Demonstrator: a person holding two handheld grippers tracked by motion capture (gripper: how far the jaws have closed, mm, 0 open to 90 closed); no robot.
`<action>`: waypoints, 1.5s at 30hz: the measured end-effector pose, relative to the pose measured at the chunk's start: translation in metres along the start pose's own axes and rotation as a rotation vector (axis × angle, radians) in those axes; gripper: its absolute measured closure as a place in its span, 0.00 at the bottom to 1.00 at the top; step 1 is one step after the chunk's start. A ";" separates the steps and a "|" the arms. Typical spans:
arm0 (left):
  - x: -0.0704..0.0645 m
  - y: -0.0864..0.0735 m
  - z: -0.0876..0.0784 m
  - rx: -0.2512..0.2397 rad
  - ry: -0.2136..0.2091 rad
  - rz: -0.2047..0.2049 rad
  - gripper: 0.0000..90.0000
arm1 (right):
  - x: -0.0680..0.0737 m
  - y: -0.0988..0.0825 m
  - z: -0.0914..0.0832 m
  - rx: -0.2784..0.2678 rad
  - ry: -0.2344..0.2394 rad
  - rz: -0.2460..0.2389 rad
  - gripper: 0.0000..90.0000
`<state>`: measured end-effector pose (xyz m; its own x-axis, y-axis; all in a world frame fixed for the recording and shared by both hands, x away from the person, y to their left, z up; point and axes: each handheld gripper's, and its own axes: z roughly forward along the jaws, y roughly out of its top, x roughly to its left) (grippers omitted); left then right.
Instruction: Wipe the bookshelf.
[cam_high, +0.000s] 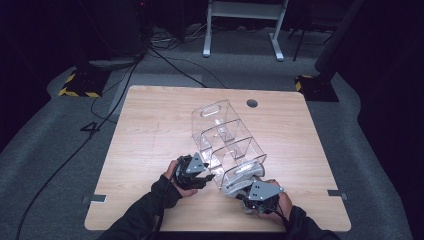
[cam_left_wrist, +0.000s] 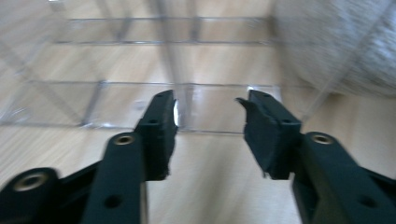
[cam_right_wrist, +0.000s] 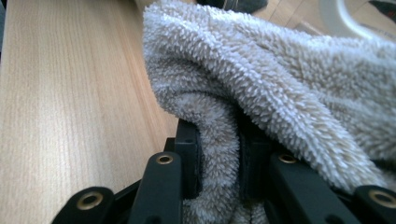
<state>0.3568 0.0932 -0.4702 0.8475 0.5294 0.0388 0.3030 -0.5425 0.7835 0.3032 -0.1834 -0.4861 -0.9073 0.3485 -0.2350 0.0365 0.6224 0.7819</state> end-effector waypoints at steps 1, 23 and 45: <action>0.003 0.000 0.000 -0.014 0.000 -0.013 0.55 | 0.000 -0.001 0.000 0.005 0.001 0.004 0.82; 0.014 0.013 0.029 -0.046 -0.051 -0.036 0.86 | -0.012 0.046 -0.049 -0.223 -0.091 -0.066 0.82; 0.014 0.019 0.041 -0.048 -0.009 -0.009 0.95 | -0.009 0.013 -0.015 -0.055 -0.034 -0.016 0.83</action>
<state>0.3923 0.0638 -0.4798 0.8486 0.5283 0.0258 0.2900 -0.5055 0.8126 0.3058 -0.1890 -0.4649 -0.8930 0.3629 -0.2664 -0.0015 0.5893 0.8079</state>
